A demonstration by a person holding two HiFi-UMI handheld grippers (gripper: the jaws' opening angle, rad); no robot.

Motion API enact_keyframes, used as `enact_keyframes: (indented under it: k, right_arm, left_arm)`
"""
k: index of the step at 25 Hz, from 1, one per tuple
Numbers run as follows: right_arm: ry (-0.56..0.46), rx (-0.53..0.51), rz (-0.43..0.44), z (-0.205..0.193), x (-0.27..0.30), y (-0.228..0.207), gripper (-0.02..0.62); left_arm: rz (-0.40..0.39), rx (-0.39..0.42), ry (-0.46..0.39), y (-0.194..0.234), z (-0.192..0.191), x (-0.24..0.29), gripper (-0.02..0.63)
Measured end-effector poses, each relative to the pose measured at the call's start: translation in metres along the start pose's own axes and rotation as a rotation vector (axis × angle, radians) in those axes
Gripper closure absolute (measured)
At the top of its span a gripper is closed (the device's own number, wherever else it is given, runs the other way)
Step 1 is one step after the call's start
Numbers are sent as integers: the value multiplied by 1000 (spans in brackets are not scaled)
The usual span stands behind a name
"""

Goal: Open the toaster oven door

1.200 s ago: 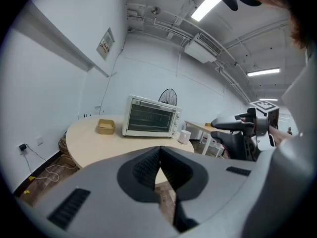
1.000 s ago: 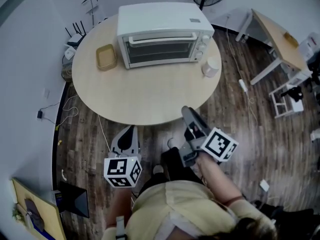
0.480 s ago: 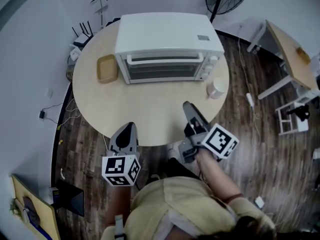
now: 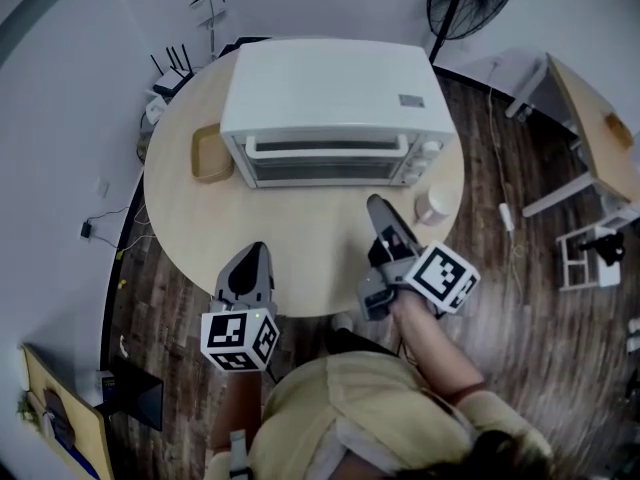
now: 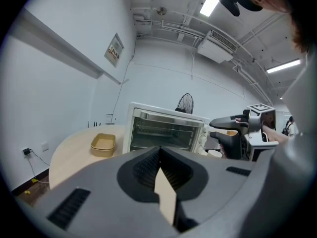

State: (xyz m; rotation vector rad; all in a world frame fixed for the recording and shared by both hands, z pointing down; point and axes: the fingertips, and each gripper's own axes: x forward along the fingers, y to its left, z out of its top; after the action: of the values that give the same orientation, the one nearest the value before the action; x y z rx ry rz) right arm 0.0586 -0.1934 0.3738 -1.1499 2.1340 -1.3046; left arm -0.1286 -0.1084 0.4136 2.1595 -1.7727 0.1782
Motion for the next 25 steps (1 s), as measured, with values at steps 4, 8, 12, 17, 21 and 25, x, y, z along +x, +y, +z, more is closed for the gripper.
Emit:
enact_keyframes:
  k: [4, 8, 12, 17, 21, 25]
  right_arm:
    - [3, 4, 9, 13, 16, -2, 460]
    - [8, 37, 18, 23, 31, -6, 460]
    - [21, 76, 30, 32, 42, -10, 460]
    - [36, 84, 35, 40, 52, -13, 460]
    - [53, 91, 38, 41, 62, -13, 459]
    - [65, 114, 39, 41, 70, -16, 457]
  left_arm:
    - [25, -4, -9, 2, 8, 12, 604]
    - [47, -9, -5, 5, 12, 25, 604]
    - [63, -12, 1, 4, 13, 36, 604]
    - [79, -14, 7, 3, 15, 46, 604]
    - [93, -16, 7, 6, 17, 52, 604]
    - [108, -22, 10, 9, 17, 55, 604]
